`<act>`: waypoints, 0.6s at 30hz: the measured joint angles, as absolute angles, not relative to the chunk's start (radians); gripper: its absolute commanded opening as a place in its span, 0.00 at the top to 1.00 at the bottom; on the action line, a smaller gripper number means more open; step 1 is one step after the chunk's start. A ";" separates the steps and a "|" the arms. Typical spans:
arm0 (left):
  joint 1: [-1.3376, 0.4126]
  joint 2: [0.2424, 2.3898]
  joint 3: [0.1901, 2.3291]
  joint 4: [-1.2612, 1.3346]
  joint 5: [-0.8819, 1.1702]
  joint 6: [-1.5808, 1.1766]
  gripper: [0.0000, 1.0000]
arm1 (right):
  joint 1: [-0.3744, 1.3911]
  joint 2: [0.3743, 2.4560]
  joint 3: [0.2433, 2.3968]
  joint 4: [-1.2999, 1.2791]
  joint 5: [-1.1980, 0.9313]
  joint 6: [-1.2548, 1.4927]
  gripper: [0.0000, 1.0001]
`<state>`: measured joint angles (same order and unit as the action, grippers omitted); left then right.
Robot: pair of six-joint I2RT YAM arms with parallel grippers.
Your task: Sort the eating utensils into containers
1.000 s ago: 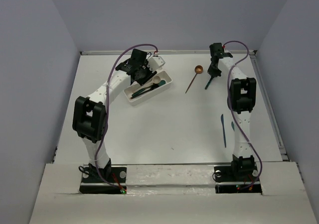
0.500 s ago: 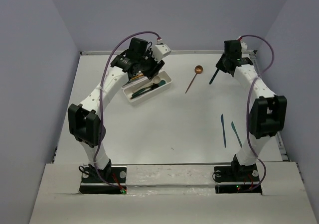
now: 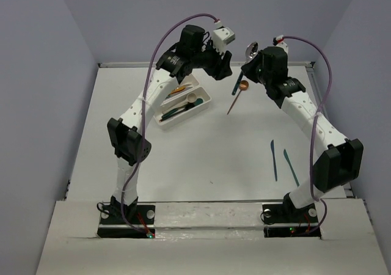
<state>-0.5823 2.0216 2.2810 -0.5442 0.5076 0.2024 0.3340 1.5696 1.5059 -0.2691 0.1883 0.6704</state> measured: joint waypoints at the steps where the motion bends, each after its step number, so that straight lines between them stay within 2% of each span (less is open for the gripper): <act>1: -0.591 2.045 2.299 -0.545 0.522 0.192 0.34 | 0.336 1.570 1.503 -0.269 0.184 0.674 1.00; 10: -0.618 2.137 2.327 -0.588 0.620 0.158 0.30 | 0.337 1.567 1.502 -0.260 0.164 0.693 1.00; 18: -0.621 2.145 2.327 -0.586 0.651 0.136 0.30 | 0.352 1.567 1.502 -0.260 0.136 0.704 1.00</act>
<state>-0.6209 2.1452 2.3272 -0.5861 0.6510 0.1360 0.3523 1.5669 1.5021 -0.2600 0.1364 0.7044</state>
